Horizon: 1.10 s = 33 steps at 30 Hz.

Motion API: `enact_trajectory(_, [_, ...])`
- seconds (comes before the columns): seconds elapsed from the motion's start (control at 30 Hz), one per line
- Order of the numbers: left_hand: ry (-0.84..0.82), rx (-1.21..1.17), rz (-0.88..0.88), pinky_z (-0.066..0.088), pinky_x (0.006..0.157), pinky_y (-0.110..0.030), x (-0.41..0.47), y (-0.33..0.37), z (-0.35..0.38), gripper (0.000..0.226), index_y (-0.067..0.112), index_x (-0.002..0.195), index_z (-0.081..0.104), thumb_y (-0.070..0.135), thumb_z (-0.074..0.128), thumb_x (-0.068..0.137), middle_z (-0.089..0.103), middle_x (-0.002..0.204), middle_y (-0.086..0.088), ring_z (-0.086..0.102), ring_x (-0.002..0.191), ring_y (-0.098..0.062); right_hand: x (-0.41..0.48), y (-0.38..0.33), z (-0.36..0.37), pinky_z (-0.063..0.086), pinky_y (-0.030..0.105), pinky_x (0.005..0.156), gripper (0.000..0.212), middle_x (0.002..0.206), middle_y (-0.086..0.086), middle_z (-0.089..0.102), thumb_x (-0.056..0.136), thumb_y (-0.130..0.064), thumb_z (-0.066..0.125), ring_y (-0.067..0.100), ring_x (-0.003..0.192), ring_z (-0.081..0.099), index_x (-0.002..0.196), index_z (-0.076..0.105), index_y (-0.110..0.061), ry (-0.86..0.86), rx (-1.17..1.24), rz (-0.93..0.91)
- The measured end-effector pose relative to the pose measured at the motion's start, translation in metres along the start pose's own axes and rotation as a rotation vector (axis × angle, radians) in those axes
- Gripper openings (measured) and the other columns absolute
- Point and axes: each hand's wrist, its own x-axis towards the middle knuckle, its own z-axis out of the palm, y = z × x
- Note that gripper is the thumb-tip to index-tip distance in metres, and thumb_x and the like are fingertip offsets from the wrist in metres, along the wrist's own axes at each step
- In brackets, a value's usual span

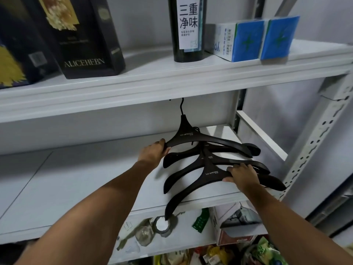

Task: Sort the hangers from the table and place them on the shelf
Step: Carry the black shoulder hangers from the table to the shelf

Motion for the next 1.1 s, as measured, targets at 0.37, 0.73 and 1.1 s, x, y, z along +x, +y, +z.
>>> enact_trajectory(0.37, [0.017, -0.014, 0.017, 0.042, 0.074, -0.038, 0.005, 0.011, 0.001, 0.038, 0.007, 0.111, 0.044, 0.041, 0.032, 0.099, 0.061, 0.103, -0.014, 0.06, 0.093, -0.035, -0.005, -0.002, 0.005, 0.042, 0.032, 0.089, 0.054, 0.112, 0.003, 0.063, 0.088, -0.062, 0.044, 0.022, 0.111, 0.055, 0.119, 0.058, -0.021, 0.031, 0.089, 0.08])
enact_trajectory(0.73, [0.036, 0.024, 0.02, 0.039, 0.069, -0.034, 0.001, -0.003, -0.004, 0.038, 0.008, 0.11, 0.044, 0.041, 0.03, 0.1, 0.061, 0.1, -0.011, 0.061, 0.089, -0.032, -0.011, -0.011, 0.01, 0.034, 0.036, 0.1, 0.058, 0.13, 0.002, 0.051, 0.091, -0.061, 0.041, 0.023, 0.122, 0.045, 0.135, 0.045, -0.024, 0.066, 0.123, 0.179])
enact_trajectory(1.1, [0.051, 0.033, -0.01, 0.04, 0.07, -0.034, -0.007, -0.041, -0.006, 0.039, 0.006, 0.112, 0.046, 0.04, 0.033, 0.099, 0.061, 0.103, -0.012, 0.06, 0.092, -0.033, -0.013, -0.032, -0.015, 0.035, 0.037, 0.101, 0.057, 0.135, 0.008, 0.051, 0.091, -0.054, 0.048, 0.026, 0.127, 0.044, 0.135, 0.046, -0.017, 0.142, 0.127, 0.211])
